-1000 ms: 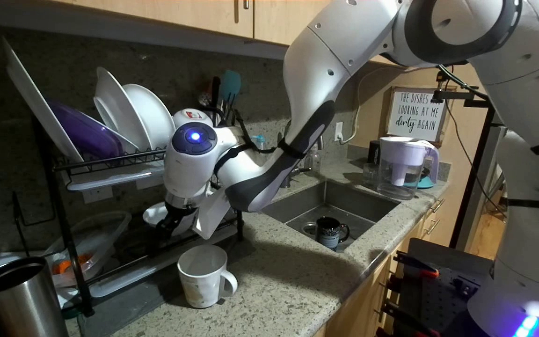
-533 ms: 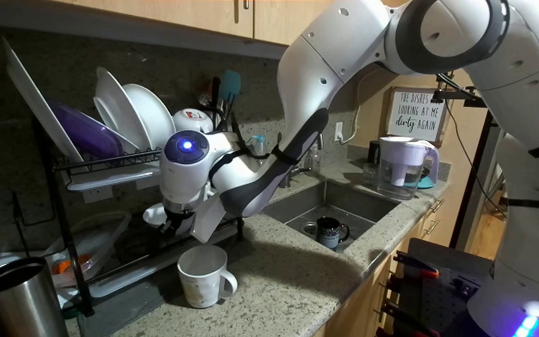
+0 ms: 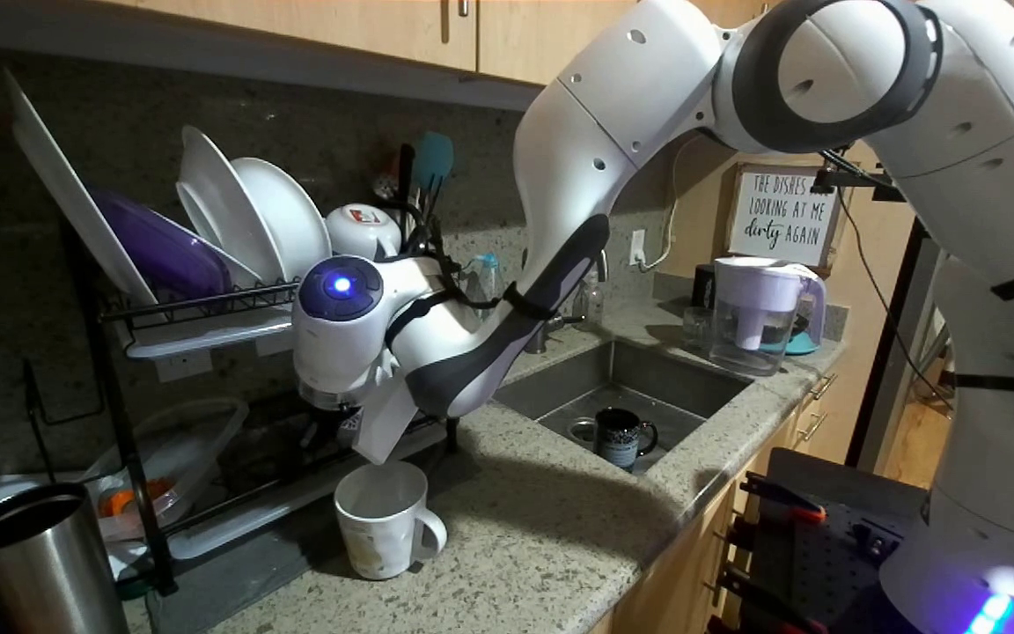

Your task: Take the white and the black bowls and place them on the counter

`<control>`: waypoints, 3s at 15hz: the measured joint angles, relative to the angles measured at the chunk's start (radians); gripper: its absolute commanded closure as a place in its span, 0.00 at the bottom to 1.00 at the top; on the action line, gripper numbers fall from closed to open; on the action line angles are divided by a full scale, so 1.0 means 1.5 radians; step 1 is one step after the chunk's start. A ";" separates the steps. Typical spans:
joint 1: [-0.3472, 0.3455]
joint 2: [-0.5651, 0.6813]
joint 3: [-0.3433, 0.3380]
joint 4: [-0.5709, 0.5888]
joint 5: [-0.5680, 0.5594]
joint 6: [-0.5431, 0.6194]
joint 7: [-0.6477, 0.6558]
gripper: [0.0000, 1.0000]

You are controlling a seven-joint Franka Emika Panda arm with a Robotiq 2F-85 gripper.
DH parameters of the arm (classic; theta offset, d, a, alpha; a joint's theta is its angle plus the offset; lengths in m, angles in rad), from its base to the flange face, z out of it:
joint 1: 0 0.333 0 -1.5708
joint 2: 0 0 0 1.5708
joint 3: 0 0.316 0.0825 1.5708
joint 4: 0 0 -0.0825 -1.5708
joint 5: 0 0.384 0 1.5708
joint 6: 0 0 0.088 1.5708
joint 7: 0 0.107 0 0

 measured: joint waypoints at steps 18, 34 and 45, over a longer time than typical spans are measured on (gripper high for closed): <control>-0.001 -0.081 0.061 -0.072 -0.002 -0.001 -0.114 0.96; -0.037 -0.183 0.189 -0.197 0.226 0.016 -0.544 0.96; -0.037 -0.195 0.262 -0.223 0.382 0.015 -0.889 0.92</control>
